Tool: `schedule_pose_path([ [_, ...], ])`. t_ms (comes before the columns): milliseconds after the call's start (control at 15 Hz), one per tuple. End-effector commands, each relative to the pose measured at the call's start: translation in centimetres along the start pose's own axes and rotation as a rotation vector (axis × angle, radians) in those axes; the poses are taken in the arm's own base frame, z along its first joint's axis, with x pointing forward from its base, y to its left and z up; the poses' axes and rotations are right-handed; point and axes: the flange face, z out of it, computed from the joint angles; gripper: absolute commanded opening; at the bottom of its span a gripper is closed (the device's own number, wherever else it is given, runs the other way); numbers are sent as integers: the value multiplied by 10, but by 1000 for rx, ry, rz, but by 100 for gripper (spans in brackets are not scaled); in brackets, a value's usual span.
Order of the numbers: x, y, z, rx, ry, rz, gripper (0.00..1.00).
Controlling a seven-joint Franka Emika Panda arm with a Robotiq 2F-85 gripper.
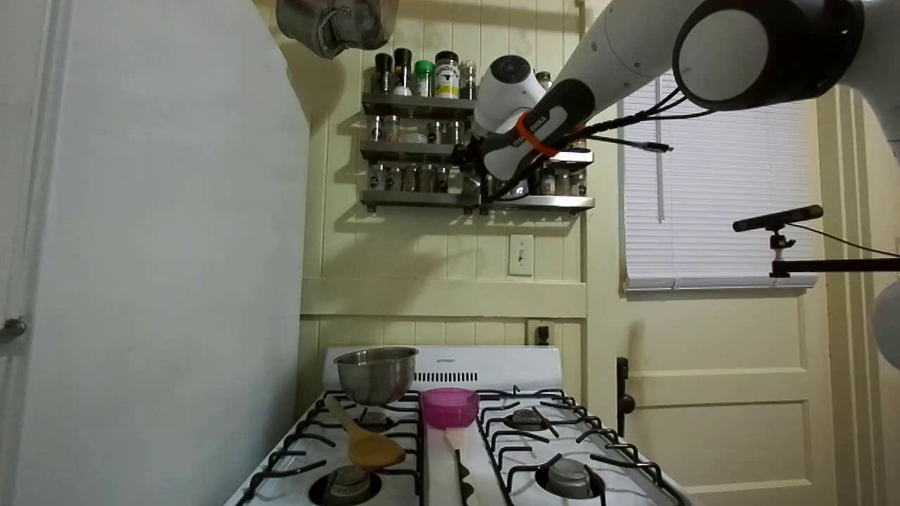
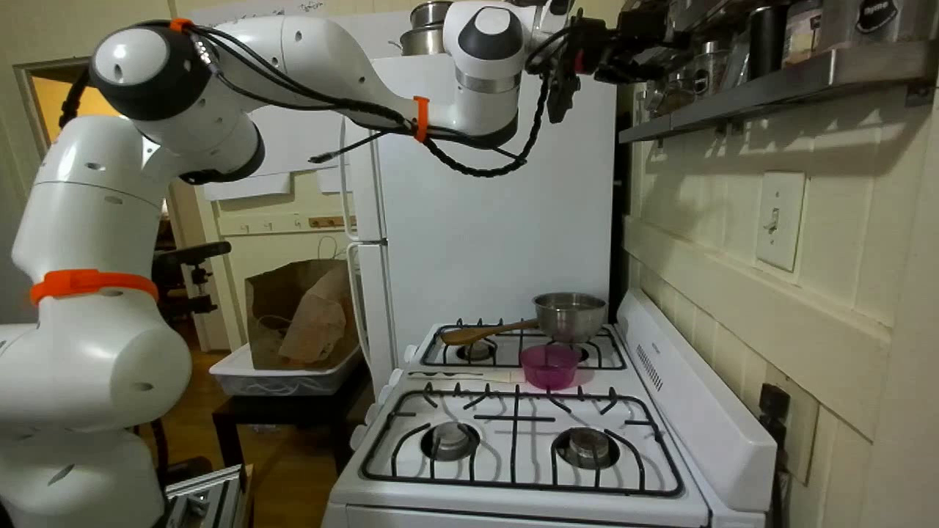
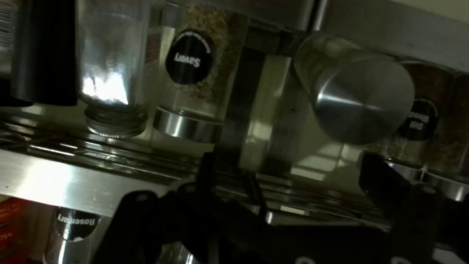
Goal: Pick up one spice from the center of the bottom shelf, sprinkle some of its content into the pot and then place the spice back at the center of the bottom shelf
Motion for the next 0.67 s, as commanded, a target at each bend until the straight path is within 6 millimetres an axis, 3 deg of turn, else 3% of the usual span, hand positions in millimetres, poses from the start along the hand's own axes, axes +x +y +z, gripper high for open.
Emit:
schedule_pose_path([
  [0, 2, 6, -8, 24, -38, -43, 100],
  [333, 2, 14, -16, 78, -64, -103, 100],
  [600, -3, 37, -25, 125, -118, -225, 100],
])
